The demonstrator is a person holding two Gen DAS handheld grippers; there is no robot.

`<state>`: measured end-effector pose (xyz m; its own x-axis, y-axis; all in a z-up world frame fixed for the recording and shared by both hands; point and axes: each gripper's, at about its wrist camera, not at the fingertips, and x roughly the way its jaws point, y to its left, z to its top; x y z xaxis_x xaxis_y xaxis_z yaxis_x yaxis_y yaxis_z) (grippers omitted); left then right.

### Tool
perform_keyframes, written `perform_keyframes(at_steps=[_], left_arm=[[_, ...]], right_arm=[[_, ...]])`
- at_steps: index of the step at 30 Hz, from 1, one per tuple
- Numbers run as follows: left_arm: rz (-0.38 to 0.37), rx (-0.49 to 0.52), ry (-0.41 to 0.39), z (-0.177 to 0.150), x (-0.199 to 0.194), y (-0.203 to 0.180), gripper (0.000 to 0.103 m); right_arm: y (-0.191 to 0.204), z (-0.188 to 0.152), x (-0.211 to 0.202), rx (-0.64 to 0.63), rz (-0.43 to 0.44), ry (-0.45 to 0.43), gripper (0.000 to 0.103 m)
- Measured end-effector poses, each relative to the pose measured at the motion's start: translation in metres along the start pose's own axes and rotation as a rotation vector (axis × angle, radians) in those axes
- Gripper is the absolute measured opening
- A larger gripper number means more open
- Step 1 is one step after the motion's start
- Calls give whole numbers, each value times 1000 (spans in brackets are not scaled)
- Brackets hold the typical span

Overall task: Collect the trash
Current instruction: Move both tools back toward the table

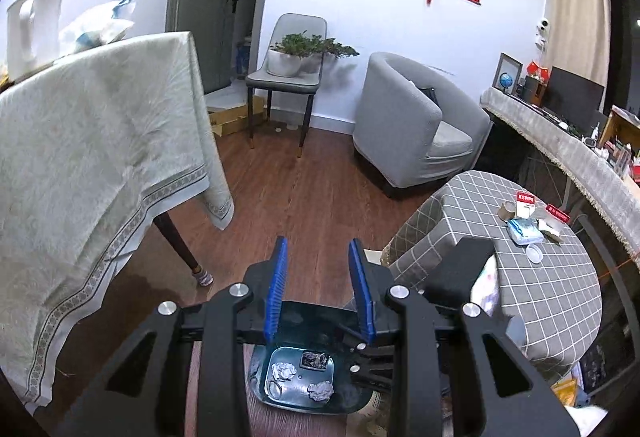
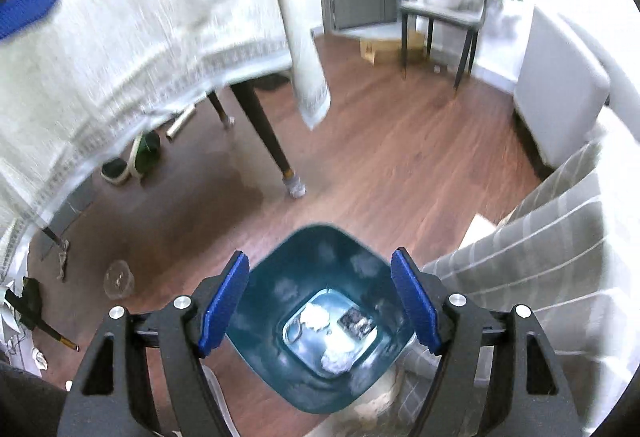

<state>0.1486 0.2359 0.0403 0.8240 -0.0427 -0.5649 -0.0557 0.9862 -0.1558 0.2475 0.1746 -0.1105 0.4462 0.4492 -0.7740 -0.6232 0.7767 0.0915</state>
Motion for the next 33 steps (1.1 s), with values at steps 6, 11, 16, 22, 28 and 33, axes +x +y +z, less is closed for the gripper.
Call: perform_keyframes(at_steps=[6,11,16,22,28,33], left_arm=[[-16,20,0,3,7,-21,34],[-34,21,0,6,14,-39,51],[-64,29,16,7,27,-63,57],[-88,77,49,-2,46,-101,67],[-115,129,84,-10,64,-134,70],[-129,164,101,-13,78,-155,77]], right_arm=[[-22,11,-37,0,-39,-70,75],[-46,11,-60,34,-62,-96,75],[-73,8,-79,55,-99,-114,78],[-113,6,-106,108,-152,-150,82],[-151,-1,-131,155,-204,-178,86],[-176,-4,-141,191,-213,-190,88]])
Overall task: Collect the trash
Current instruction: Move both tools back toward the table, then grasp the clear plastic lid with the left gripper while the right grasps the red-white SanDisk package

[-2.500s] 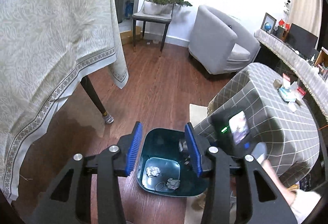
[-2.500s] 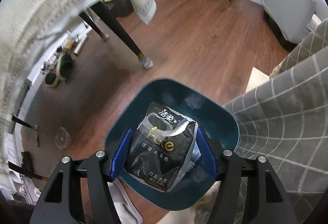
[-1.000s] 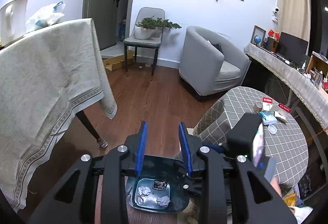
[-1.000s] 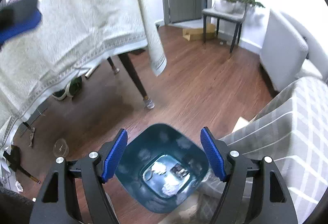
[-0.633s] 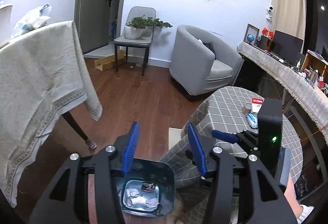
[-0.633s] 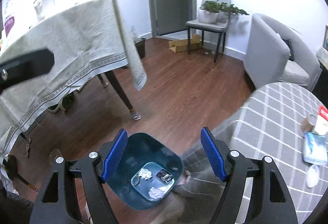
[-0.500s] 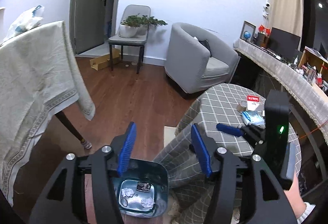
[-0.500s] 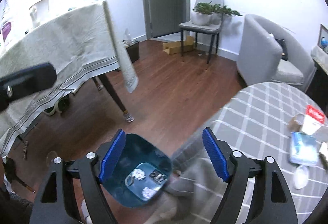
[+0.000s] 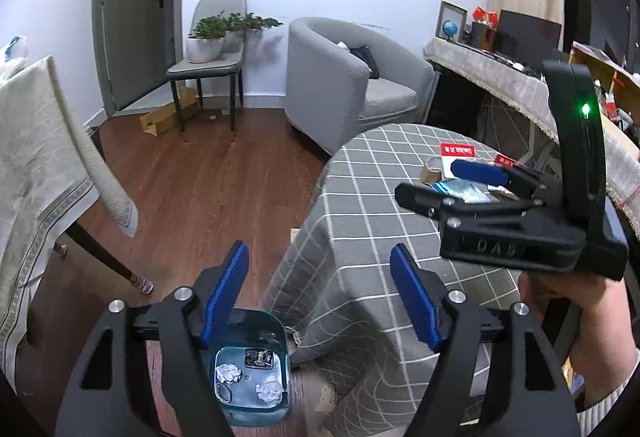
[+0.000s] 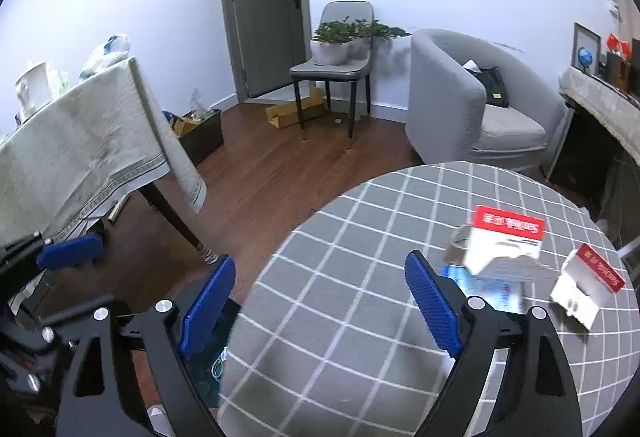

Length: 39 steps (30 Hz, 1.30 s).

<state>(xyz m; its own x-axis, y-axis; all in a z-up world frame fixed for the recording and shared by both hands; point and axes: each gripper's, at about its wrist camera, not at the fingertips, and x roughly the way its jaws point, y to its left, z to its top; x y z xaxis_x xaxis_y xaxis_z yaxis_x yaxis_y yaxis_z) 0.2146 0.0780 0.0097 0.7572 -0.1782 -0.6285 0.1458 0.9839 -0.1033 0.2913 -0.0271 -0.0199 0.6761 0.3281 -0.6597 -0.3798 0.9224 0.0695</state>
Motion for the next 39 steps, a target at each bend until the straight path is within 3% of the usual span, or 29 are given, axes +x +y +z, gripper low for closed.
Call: perform_keyframes(at_steps=[17,22,29,39], left_arm=[[-60,73,89,2,61,-51,81],[-82,90,104,4,76,-59,81],[-114,90,124,7,90,-68,81],[-126,101,150,11,114,-81,81]], right_arm=[[-71,13,2,79,-68,4,95],[-89,23,-7,98,-52,-34,95],[-116,30,-6,90,-108,-39,97],[-132,39,-12,143,131,-28,97]])
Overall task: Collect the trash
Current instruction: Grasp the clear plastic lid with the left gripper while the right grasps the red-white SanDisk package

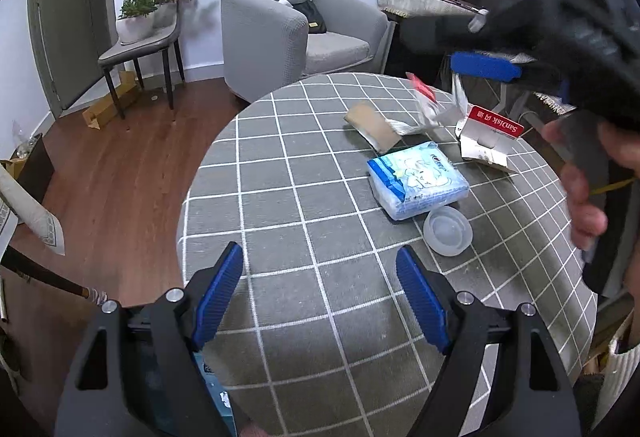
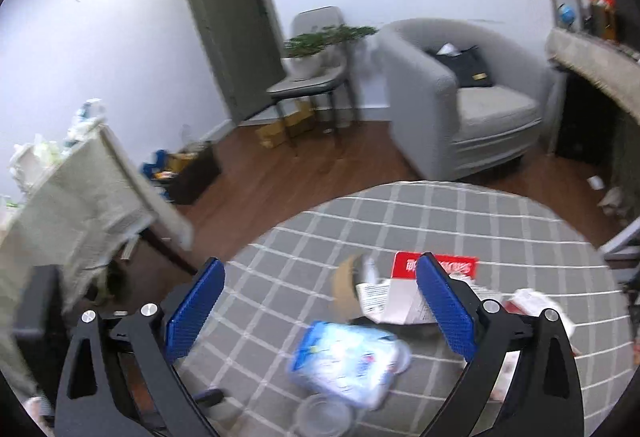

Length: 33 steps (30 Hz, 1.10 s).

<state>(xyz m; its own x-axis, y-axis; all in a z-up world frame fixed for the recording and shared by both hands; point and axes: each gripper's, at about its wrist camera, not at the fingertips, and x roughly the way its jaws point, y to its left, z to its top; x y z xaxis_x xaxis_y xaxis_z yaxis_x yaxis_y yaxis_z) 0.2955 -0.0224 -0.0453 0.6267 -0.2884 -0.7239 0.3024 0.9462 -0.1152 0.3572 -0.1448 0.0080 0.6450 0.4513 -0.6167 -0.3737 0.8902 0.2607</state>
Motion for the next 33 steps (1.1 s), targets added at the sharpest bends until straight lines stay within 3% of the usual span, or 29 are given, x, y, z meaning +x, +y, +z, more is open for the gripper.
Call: perform_keyframes(at_steps=[6,9,19,29,33], left_arm=[[-12,7,-2,5,3,-9,81],[-19,8,-1,6,5,-13,81],[-90,24,22,6,14,-29,81],[-160,54,50,8,30,-52,81],[-137,106,60,3,33,-64,79]], right_arm=[[-5,7,-26,-1,-38,-76,97],[-16,6,-28,16,-60,-75,97],[-38,-12,24,31,-190,86,98],[-51,-22,54,34,-212,160,98],[-57,-23,53,56,-203,149,98]])
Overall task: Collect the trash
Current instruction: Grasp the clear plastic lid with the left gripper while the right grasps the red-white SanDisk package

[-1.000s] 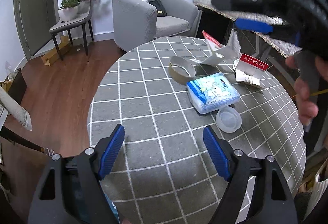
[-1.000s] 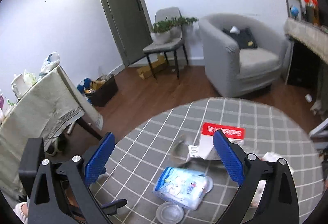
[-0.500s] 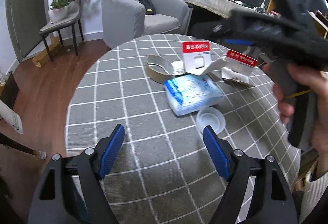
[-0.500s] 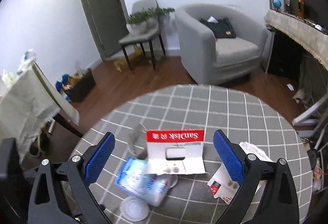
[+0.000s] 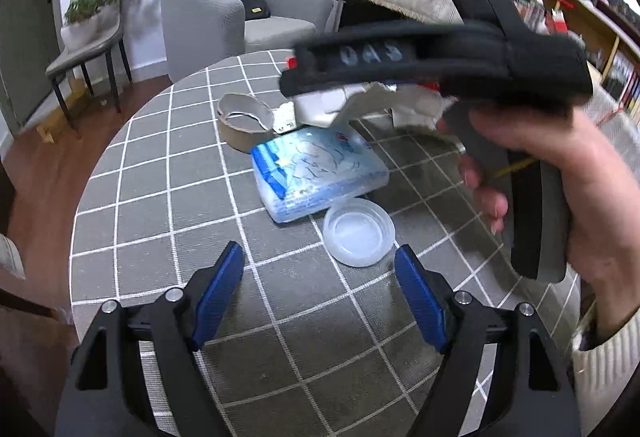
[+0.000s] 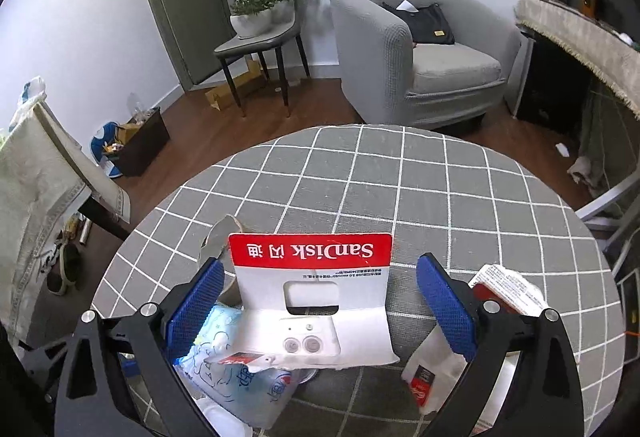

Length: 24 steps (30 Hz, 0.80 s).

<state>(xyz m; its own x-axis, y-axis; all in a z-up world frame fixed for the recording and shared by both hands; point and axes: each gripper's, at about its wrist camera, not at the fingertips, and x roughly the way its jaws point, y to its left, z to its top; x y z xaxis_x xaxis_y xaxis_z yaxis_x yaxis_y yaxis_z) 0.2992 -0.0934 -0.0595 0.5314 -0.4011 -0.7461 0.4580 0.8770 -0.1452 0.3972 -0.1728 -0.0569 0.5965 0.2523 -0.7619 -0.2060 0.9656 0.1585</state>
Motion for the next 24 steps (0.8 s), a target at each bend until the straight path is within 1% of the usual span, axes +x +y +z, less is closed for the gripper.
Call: perform_keyframes(at_steps=[2,3,5,7,8,10,12,13,17,19,22,24], left_arm=[[-14,0,1,1,0,-4,76],[-16,1,0,1,0,-5,74],[-10,13,-4,2,1,-10,72],[-5,22,-3,3,3,-13,68],[0,26,-4,3,4,-14,67],[11,28,-4,5,6,-16,63],[15,33,-5,6,7,-17,61],[16,36,-5,7,7,-18,59],[18,43,-6,8,9,-23,55],[16,48,-5,9,11,-27,51],[34,76,3,10,14,-35,51],[44,76,10,11,15,-37,49]], right_arm=[[1,2,-1,-5,-8,-10,97],[3,3,-1,-17,-16,-15,94],[8,4,1,-37,-30,-5,76],[11,3,2,-53,-41,-3,76],[11,3,2,-61,-41,-5,76],[9,4,-2,-56,-22,-22,76],[6,6,-9,-35,10,-51,76],[3,7,-16,-19,30,-80,76],[-4,10,-34,1,58,-151,76],[-8,11,-39,9,63,-169,76],[-13,12,-43,26,70,-181,76],[-14,10,-45,29,70,-183,76]])
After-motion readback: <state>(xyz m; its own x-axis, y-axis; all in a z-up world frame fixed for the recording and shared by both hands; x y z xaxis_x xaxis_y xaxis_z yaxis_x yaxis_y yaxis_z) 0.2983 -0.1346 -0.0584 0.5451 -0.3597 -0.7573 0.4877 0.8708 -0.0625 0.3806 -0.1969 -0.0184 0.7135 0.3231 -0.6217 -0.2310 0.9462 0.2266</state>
